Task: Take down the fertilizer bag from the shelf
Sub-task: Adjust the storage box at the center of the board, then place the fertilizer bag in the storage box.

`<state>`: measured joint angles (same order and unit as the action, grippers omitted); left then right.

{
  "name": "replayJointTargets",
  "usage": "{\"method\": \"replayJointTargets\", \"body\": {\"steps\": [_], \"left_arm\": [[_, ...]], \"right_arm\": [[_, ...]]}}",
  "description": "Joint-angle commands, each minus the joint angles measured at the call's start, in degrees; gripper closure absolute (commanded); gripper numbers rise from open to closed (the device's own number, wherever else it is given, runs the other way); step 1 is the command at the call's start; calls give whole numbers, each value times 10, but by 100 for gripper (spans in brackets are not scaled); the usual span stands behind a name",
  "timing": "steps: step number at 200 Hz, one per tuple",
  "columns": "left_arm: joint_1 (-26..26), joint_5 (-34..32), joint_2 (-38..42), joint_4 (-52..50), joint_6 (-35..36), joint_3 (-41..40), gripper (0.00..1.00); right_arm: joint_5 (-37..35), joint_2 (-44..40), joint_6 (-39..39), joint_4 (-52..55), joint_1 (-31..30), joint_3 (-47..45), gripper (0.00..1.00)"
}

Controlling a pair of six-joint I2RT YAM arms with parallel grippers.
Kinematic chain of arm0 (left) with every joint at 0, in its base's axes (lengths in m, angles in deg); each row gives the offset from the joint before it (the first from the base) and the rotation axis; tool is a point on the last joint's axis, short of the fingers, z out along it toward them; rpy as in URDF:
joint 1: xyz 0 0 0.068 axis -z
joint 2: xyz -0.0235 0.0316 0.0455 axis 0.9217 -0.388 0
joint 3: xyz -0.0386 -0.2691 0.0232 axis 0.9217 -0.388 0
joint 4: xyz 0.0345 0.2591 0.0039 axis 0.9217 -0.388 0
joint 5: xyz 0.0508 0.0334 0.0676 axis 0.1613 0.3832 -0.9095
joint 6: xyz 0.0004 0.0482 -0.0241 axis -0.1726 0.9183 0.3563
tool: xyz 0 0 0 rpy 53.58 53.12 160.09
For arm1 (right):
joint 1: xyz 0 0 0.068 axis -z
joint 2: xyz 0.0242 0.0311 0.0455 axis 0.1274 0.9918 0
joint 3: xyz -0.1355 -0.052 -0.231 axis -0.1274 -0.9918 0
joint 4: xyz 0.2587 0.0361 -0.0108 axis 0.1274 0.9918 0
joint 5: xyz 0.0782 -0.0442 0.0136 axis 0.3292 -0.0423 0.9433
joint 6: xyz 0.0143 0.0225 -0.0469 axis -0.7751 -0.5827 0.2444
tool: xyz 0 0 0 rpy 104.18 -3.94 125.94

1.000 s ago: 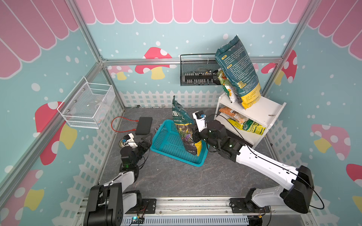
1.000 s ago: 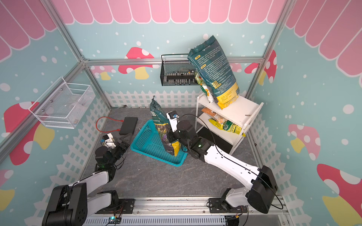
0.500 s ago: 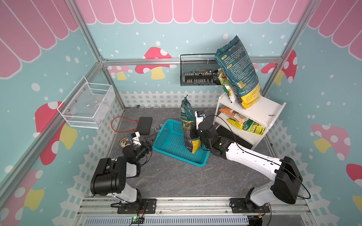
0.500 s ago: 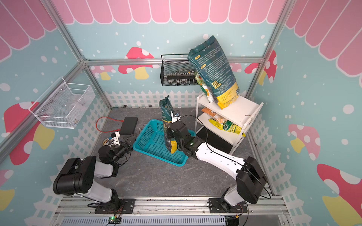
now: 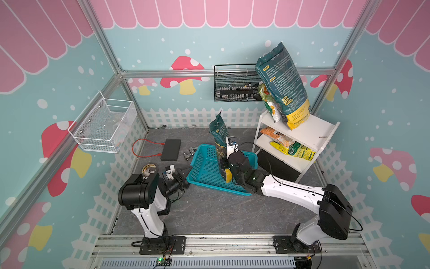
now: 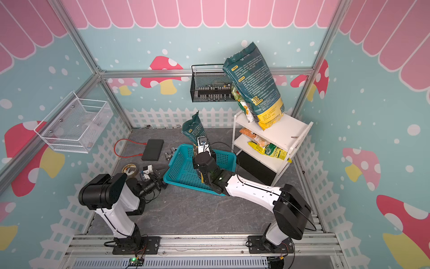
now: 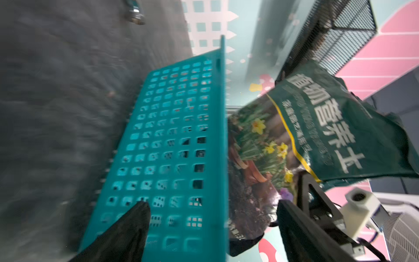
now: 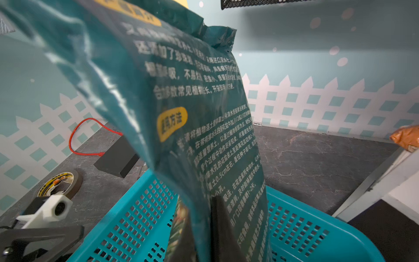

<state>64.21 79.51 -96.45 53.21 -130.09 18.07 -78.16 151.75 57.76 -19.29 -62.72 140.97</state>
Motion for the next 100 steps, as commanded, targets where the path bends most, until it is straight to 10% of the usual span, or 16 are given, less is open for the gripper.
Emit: {"method": "replayJointTargets", "body": {"steps": [1, 100], "left_arm": [[32, -11, 4, 138, -11, -5, 9], [-84, -31, -18, 152, -49, -86, 1]], "right_arm": [[-38, 5, 19, -127, -10, 60, 100], [-137, 83, 66, -221, -16, 95, 100]]}}
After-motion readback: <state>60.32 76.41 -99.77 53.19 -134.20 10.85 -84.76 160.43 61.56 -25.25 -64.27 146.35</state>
